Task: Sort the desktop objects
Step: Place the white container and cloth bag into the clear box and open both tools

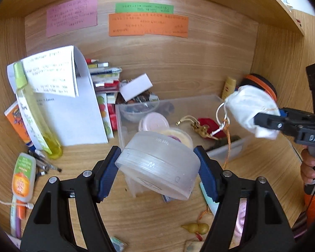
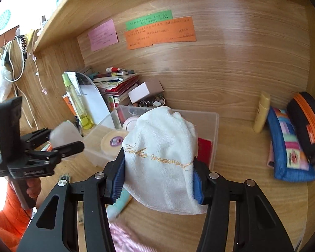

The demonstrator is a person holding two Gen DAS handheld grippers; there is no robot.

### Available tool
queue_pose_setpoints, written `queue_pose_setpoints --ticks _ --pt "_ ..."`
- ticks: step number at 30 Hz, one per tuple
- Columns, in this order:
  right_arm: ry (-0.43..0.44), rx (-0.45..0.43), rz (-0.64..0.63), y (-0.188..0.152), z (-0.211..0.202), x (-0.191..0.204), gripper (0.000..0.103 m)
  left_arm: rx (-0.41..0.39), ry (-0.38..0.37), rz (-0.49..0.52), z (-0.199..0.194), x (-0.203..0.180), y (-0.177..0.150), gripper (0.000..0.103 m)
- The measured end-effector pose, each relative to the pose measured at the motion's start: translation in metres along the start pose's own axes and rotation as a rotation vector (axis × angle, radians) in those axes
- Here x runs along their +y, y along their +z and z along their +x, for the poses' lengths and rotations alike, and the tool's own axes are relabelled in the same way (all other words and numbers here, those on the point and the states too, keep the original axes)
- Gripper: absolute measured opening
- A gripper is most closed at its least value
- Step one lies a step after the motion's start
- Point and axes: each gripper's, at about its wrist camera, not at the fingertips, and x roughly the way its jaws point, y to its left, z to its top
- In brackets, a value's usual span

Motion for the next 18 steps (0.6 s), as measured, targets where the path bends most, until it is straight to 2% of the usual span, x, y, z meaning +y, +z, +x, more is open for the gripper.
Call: queue_pose_setpoints --ticks 10,18 --pt "0.004 0.082 0.024 0.020 0.047 -0.010 0.049 -0.014 0.032 -0.042 0.029 0.014 0.042 0.070" --pt "-0.007 0.146 0.017 0.016 0.079 -0.017 0.049 0.046 0.010 -0.059 0.078 0.001 0.064 0.070"
